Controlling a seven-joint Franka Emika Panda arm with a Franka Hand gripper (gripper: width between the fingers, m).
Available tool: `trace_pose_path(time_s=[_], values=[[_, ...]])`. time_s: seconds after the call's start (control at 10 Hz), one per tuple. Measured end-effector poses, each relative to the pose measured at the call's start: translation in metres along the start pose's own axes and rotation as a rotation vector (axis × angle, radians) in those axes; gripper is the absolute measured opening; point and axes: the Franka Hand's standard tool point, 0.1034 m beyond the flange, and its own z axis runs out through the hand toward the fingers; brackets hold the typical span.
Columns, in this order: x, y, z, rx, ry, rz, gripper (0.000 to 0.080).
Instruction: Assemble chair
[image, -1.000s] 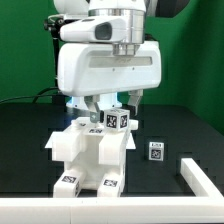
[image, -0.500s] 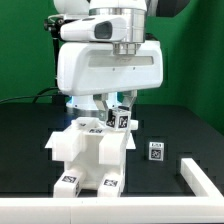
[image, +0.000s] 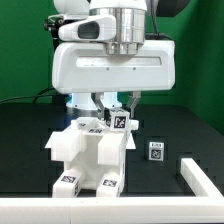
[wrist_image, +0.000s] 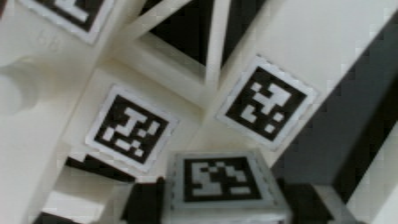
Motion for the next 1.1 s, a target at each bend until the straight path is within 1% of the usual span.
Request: trace_pose_path(time_s=[0.2,0.3,0.4,0.5,0.6,0.7,0.8,0.9,1.0,1.1], values=[[0.0001,-0.0002,0.0009,-0.002,0.012,0.306,0.0285],[0.0007,-0.0017,0.0011,0.01,0.016,0.442,0.0285],[0.0014,-0.0027,0.0013,0.038,0.021,0.607,0.0285],[0.0015,-0.0019,0.0014,0.062,0.02,0.693,0.0285],[0.0016,-0.0029,0.0014,0.06,0.02,0.677,0.0285],[0.0016,-0.0031,0.0014,0.061,0.02,0.661,0.0452],[0.0017,-0.0036,0.0015,0.057,0.021,0.637,0.0452],[0.0018,-0.0061,0.0016,0.039,0.021,0.521,0.06],[0.0019,-0.0052,0.0011,0.027,0.02,0.314,0.06],[0.0021,-0.0049,-0.0004,0.024,0.006,0.143,0.0639]])
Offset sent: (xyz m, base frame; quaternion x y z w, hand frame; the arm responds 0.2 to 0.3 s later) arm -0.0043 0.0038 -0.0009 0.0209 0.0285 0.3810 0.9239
